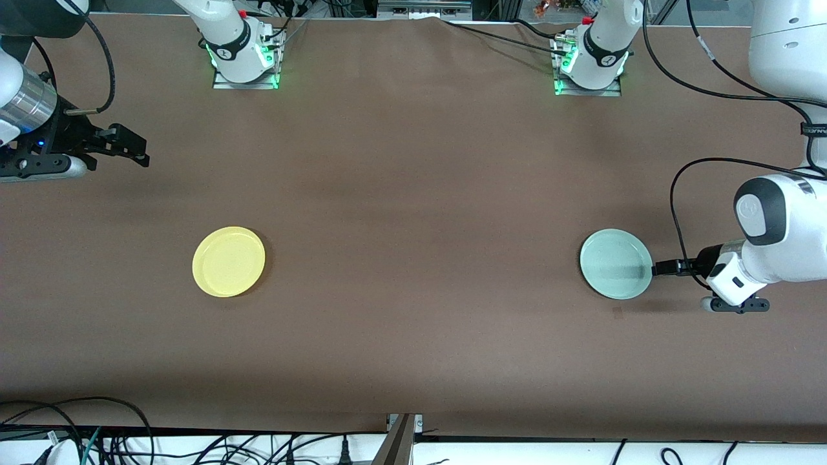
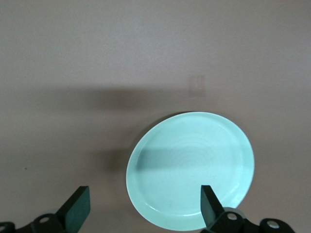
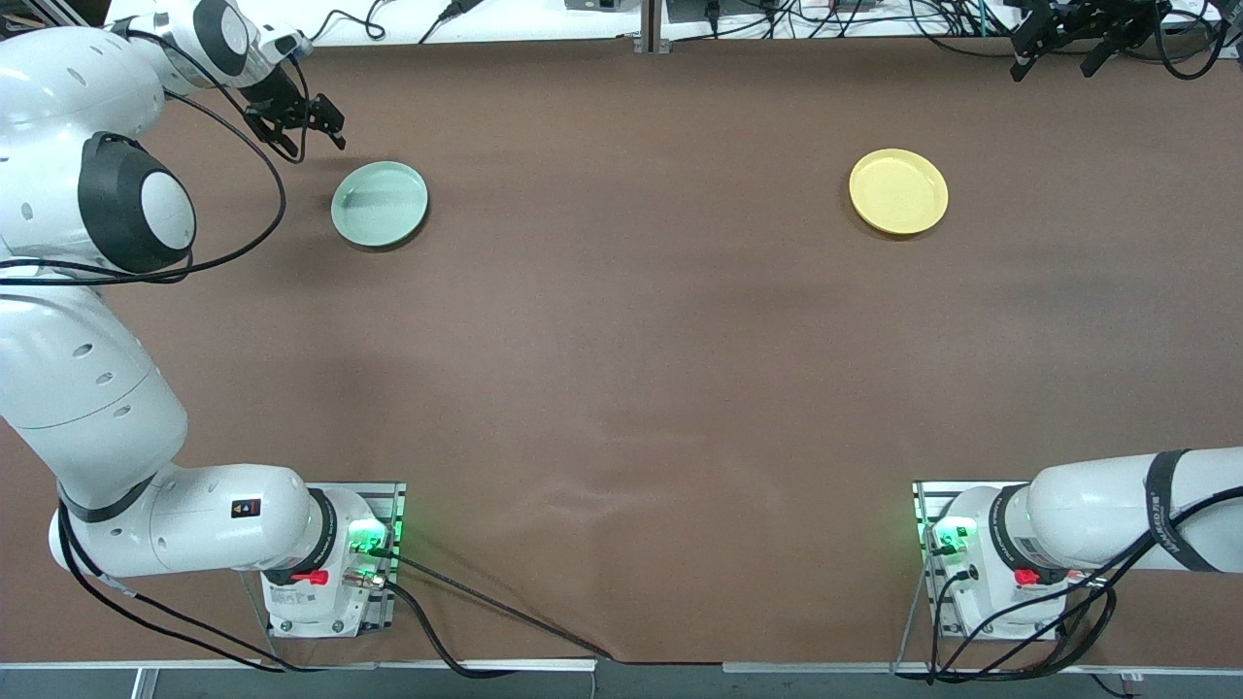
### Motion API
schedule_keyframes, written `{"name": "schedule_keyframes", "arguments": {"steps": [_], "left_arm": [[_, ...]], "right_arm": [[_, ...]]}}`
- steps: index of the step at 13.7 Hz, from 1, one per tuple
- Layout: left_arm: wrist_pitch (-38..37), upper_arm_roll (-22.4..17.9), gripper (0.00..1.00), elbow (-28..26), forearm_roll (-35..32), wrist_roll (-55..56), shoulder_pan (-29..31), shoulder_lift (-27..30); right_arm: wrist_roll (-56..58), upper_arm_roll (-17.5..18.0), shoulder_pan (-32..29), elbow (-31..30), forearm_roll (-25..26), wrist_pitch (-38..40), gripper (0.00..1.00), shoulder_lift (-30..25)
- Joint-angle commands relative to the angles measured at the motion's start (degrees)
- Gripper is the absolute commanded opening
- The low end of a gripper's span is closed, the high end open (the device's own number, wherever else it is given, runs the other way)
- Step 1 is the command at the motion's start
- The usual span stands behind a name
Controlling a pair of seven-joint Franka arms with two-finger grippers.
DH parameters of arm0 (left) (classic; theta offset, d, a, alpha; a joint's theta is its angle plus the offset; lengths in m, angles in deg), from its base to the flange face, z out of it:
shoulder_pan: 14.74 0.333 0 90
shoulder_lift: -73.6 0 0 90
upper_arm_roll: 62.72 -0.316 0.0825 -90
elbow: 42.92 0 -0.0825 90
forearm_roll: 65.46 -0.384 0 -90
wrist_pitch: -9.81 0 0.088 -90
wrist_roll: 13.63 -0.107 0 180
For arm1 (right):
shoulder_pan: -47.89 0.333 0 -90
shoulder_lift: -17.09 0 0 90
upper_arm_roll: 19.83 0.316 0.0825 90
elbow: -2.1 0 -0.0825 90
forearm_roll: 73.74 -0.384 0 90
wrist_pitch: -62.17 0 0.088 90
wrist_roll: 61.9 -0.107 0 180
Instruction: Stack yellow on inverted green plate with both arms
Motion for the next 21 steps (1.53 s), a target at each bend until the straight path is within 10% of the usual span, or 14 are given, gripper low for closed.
{"name": "schedule_keyframes", "arguments": {"steps": [1,14,21], "left_arm": [[4.0,-0.2,1.00,-3.6,2.1,-4.7,1.4,0.3],[13.7,-0.1,1.00,-9.5,4.6,-9.6,0.7,-3.2],[13.7,-0.2,0.14,-9.7,4.4,-15.8,0.7,-3.2]], "right_arm": [[-0.5,0.1,-0.2,1.4,-0.7,1.1,1.00,0.6],[-0.5,0.1,-0.2,1.5,-0.7,1.1,1.00,0.6],[-0.5,0.1,-0.2,1.4,-0.7,1.1,1.00,0.6]]}}
